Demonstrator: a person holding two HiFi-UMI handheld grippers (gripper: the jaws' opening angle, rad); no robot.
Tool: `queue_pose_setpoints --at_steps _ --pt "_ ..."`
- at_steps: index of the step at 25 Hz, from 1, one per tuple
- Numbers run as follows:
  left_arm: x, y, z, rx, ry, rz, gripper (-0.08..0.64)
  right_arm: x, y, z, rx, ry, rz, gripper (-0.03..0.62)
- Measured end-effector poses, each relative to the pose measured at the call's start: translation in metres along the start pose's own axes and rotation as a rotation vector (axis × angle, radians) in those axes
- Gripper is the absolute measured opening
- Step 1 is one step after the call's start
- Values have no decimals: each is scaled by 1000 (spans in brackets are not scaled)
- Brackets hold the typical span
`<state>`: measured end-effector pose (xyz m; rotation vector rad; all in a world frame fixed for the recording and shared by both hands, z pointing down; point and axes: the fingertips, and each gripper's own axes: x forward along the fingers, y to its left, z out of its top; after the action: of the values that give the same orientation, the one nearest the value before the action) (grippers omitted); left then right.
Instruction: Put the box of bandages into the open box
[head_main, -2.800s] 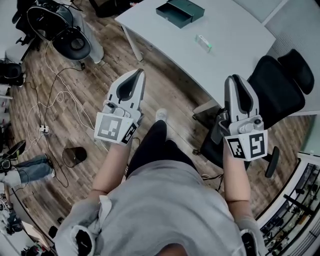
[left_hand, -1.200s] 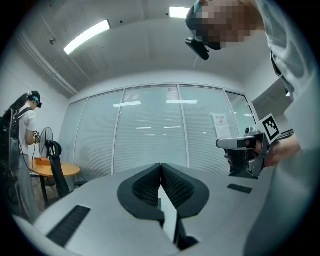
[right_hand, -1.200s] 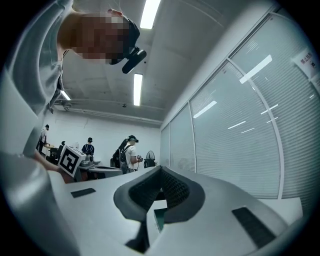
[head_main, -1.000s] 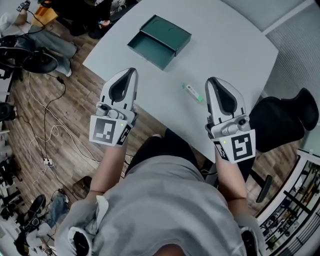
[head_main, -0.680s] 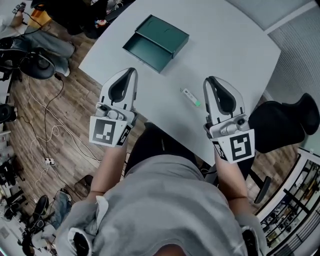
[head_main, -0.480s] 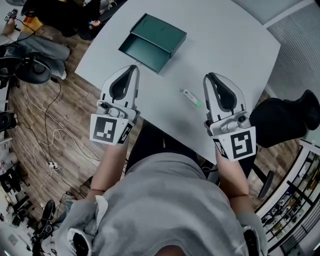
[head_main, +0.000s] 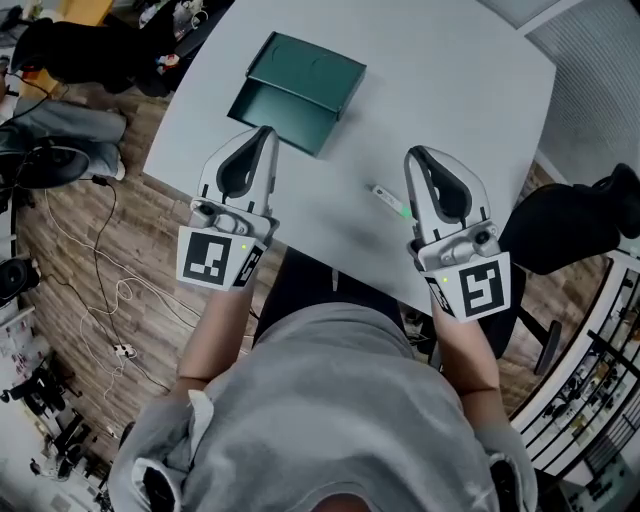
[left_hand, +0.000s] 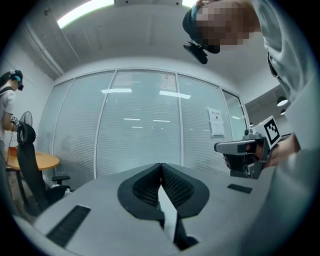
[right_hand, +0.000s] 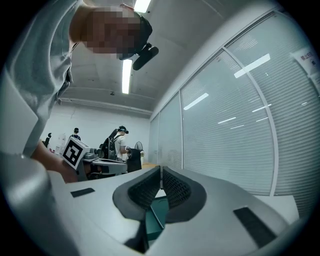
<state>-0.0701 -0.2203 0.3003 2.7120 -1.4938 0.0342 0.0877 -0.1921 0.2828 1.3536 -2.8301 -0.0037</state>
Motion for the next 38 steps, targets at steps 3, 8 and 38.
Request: queue_pose_setpoints --at_steps 3,8,38 --pt "9 4 -9 -9 13 -14 18 5 -7 -19 7 40 -10 51" --pt "21 7 -27 -28 35 -31 18 12 -10 -105 -24 262 69 54" --pt "-1 10 -38 -26 33 11 18 -39 9 -259 -31 748 208 115"
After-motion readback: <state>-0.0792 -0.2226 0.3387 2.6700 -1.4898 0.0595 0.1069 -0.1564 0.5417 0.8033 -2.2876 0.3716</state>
